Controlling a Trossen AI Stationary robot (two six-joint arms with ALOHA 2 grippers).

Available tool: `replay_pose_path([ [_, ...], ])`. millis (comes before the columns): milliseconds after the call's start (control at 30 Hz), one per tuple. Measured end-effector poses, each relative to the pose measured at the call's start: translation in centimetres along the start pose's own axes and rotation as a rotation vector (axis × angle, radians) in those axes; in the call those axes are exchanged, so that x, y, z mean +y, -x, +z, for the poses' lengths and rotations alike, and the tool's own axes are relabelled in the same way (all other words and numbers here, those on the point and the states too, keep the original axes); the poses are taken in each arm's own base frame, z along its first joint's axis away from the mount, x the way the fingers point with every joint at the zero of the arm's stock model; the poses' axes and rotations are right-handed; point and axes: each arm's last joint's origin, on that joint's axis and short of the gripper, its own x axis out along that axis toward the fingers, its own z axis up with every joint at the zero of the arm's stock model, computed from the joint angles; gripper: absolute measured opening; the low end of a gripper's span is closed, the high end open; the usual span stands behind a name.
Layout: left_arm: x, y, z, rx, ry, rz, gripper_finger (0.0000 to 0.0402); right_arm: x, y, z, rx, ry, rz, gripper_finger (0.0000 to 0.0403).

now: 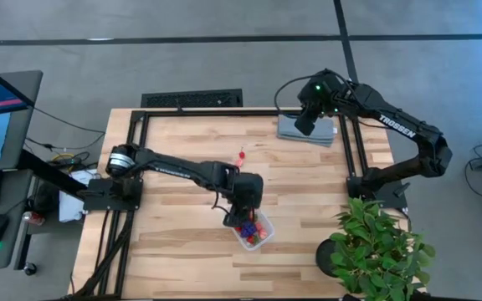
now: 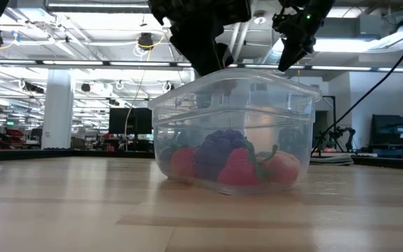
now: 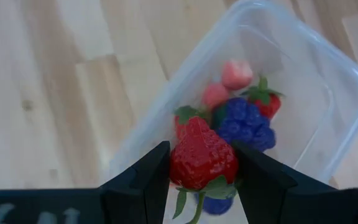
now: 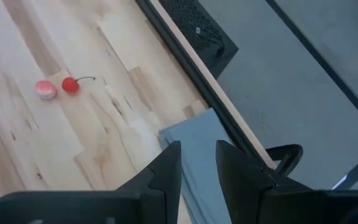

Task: Pick and placing Produce into tupperware
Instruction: Put the red strawberry into the transparent bin, then put the pink peach into the transparent bin

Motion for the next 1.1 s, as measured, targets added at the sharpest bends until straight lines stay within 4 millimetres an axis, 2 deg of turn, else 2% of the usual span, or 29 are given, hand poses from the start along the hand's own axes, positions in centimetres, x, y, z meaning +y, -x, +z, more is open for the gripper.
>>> replay_pose_path([
  [133,-0.6,-0.6,0.2,-0.005,0.015,0.001,0.0148,0.2,0.0,0.0,-0.002,0.006,0.005,0.0122],
  [533,-0.8,-1.1,-0.4,0.058,0.047,0.011,0.0151,0.1,0.0,0.1,-0.009,0.005,0.005,0.0122],
  [800,-0.9,-2.2,-0.6,0.089,0.087,-0.01,0.0198,0.2,0.0,0.1,-0.005,-0.005,0.013,0.0122],
  [967,-0.9,-2.0,-0.7,0.093,0.094,-0.01,0.0229,0.2,0.0,0.0,-0.003,-0.003,0.014,0.0122],
  [1100,-0.8,-0.9,-1.1,0.131,0.121,-0.016,0.0236,0.2,0.0,0.1,-0.011,0.015,0.04,0.0122],
])
